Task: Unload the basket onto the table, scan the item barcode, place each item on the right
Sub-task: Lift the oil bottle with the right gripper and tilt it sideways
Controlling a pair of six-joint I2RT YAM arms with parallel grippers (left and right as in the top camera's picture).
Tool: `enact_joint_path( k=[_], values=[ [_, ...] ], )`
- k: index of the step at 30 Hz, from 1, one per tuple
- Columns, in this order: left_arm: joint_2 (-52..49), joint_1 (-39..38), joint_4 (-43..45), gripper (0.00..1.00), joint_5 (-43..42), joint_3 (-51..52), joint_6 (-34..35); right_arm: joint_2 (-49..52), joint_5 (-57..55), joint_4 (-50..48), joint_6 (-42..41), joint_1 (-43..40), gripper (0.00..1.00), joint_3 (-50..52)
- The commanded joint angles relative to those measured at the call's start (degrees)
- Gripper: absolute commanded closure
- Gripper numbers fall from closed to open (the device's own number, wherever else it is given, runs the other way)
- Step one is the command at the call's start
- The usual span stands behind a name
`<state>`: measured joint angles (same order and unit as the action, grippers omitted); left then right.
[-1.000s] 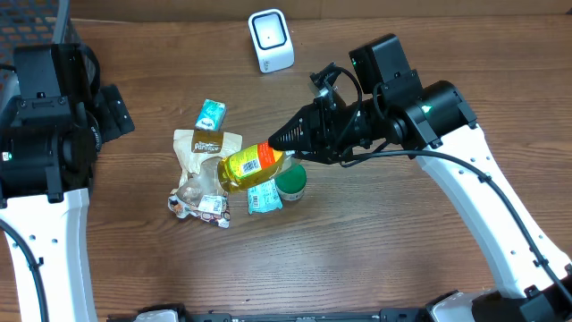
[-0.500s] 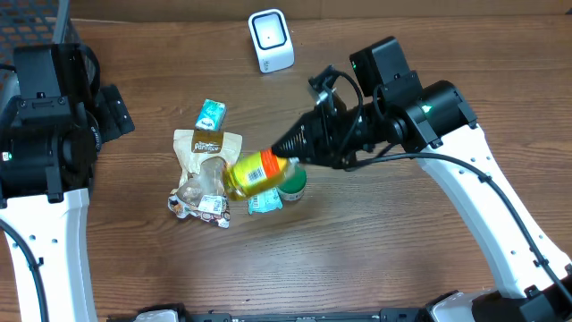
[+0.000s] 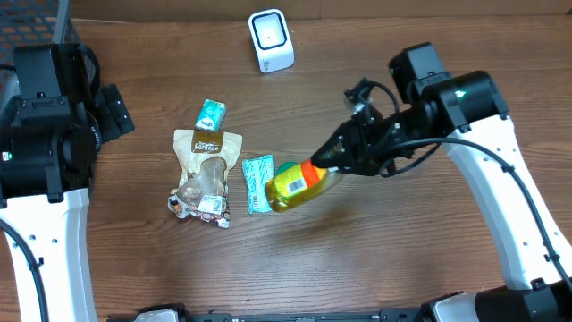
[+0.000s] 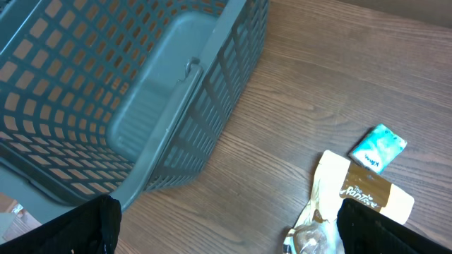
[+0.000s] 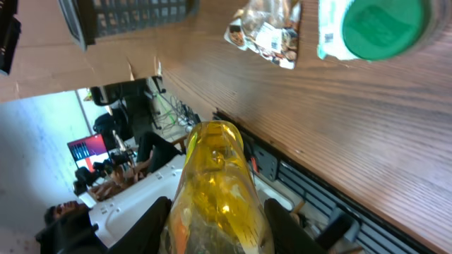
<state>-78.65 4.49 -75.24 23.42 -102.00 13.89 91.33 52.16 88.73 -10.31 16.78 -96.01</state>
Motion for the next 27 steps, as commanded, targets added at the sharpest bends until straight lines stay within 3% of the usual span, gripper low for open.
enact_joint_path(
  k=[1, 6, 13, 27],
  values=[
    [-0.09, 0.00, 0.09, 0.00, 0.92, -1.14, -0.61, -1.44, 6.03, 3.34, 11.74, -0.72, 0.96, -2.05],
    [-0.09, 0.00, 0.09, 0.01, 0.92, -1.14, -0.61, -1.44, 9.86, 8.33, 21.27, -0.72, 0.96, -2.03],
    [-0.09, 0.00, 0.09, 0.00, 0.92, -1.14, -0.61, -1.44, 15.04, 8.26, 21.31, -0.61, 0.96, -2.03],
    [-0.09, 0.00, 0.09, 0.01, 0.92, -1.14, -0.61, -1.44, 14.99, 7.61, 21.29, -0.61, 0.96, -2.03]
  ],
)
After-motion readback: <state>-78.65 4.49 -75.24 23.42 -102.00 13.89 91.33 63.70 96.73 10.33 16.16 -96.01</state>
